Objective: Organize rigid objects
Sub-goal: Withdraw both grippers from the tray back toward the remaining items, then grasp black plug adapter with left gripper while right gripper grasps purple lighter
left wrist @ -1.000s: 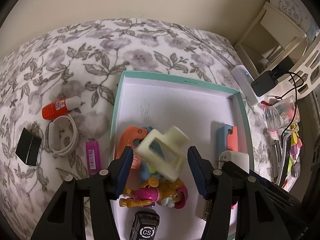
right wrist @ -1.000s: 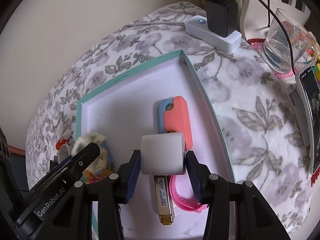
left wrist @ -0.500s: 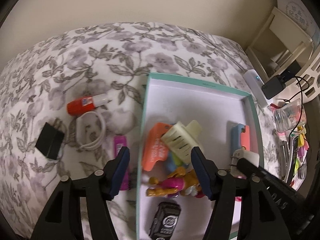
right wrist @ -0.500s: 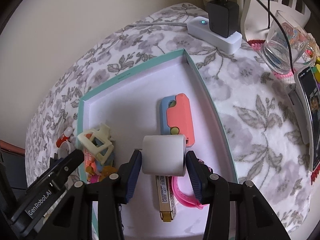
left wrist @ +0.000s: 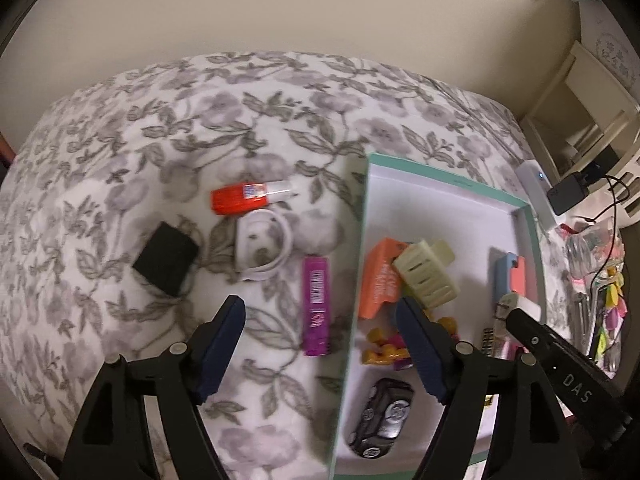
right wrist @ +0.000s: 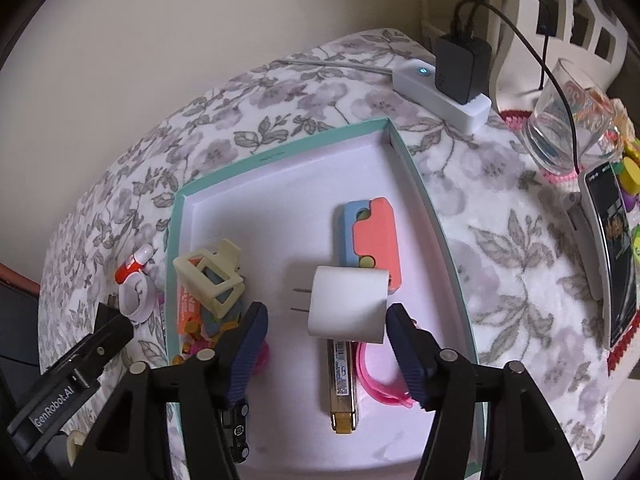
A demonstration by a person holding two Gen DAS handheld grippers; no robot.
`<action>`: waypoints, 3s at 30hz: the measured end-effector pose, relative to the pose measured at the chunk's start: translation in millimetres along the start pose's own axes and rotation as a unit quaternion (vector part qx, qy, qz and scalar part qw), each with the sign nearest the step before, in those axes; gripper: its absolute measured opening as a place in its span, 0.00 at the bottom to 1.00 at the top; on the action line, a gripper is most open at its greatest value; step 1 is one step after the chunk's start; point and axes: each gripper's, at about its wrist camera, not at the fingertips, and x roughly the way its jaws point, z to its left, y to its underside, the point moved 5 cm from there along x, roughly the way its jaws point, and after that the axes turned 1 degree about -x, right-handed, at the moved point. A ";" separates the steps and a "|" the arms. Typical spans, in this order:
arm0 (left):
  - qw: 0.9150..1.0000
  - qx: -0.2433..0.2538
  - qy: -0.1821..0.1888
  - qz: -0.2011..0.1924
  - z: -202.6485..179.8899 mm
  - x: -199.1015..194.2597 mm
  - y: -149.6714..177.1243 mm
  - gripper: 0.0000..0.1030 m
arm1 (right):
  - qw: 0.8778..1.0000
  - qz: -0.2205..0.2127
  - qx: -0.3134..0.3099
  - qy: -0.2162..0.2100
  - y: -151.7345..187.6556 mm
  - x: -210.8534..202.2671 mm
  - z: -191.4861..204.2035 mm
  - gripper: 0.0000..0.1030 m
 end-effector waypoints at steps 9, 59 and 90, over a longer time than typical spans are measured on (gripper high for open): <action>1.000 0.022 -0.019 -0.005 2.0 -2.3 10.0 0.90 | 0.999 -0.014 -0.030 0.007 3.6 0.8 10.7 0.84; 0.987 -0.139 -0.073 0.034 137.3 2.5 -5.7 0.91 | 0.988 -0.028 -0.143 -0.052 20.4 3.7 126.3 1.00; 0.992 -0.107 -0.061 0.039 161.6 29.6 -29.1 0.91 | 0.976 0.005 -0.208 -0.066 25.9 45.7 182.7 0.54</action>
